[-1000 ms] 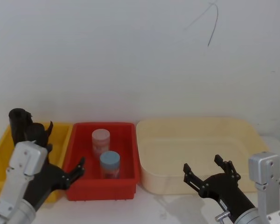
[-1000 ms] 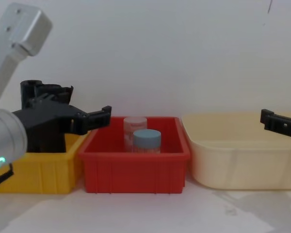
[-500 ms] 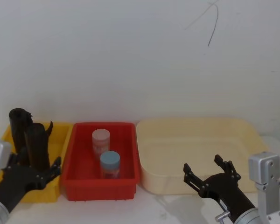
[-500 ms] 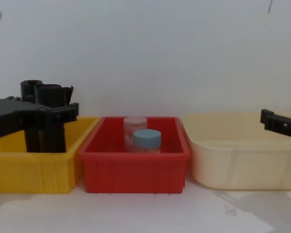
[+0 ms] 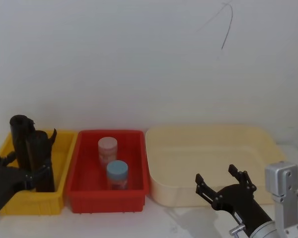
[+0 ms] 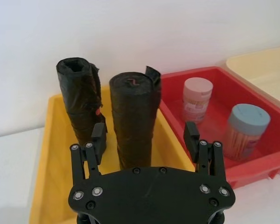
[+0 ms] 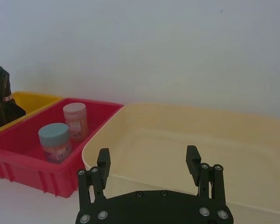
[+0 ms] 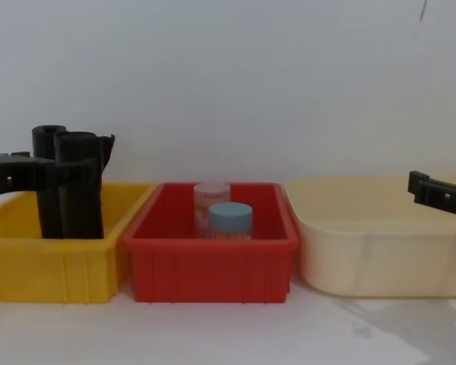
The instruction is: Pick up the garbage bag with the one hand and transfer it to the other hand.
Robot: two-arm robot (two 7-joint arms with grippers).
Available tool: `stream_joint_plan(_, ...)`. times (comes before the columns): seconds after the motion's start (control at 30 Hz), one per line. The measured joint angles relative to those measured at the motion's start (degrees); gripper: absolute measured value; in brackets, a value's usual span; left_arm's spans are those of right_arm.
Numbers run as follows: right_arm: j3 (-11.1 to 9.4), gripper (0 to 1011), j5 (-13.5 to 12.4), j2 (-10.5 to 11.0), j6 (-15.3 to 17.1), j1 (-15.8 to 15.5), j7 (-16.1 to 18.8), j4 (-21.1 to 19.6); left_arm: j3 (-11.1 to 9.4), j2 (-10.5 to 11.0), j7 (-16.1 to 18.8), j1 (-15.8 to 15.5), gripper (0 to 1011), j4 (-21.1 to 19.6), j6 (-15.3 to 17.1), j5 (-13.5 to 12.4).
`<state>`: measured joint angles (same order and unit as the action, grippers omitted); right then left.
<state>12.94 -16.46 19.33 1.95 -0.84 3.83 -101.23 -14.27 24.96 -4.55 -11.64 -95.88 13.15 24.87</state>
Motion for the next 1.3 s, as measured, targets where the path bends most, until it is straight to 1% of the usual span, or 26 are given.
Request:
stream_joint_plan(0.27, 0.00, 1000, 0.00, 0.00, 0.00, 0.00, 0.00, 0.00, -0.51, -0.85, -0.25, -3.16, 1001, 2.41, 2.34, -0.08)
stream_joint_plan(0.4, 0.00, 1000, 0.00, 0.00, 0.00, 0.00, 0.00, 0.00, -1.22, -1.33, -0.39, -4.98, 1001, 3.70, 3.26, -0.85)
stream_joint_plan(0.43, 0.00, 1000, 0.00, 0.00, 0.00, 0.00, 0.00, 0.00, -1.22, -1.33, -0.39, -4.98, 1001, 3.70, 3.26, -0.85)
stream_joint_plan(0.6, 0.00, 1000, 0.00, 0.00, 0.00, 0.00, 0.00, 0.00, -2.64, -1.86, -0.41, -7.36, 1001, 5.56, 3.98, -2.67)
stream_joint_plan(0.8, 0.00, 1000, 0.00, 0.00, 0.00, 0.00, 0.00, 0.00, -4.06, -2.28, -0.10, -9.30, 1001, 7.33, 4.11, -4.70)
stream_joint_plan(0.83, 0.00, 1000, 0.00, 0.00, 0.00, 0.00, 0.00, 0.00, -4.45, -2.41, 0.13, -9.81, 1001, 7.84, 4.09, -5.49)
stream_joint_plan(1.07, 0.00, 1000, 0.00, 0.00, 0.00, 0.00, 0.00, 0.00, -6.22, -3.39, 0.82, -12.47, 1001, 11.02, 3.38, -8.31)
stream_joint_plan(1.3, 0.00, 1000, 0.00, 0.00, 0.00, 0.00, 0.00, 0.00, -7.45, -4.27, 1.09, -14.37, 997, 13.54, 2.76, -10.16)
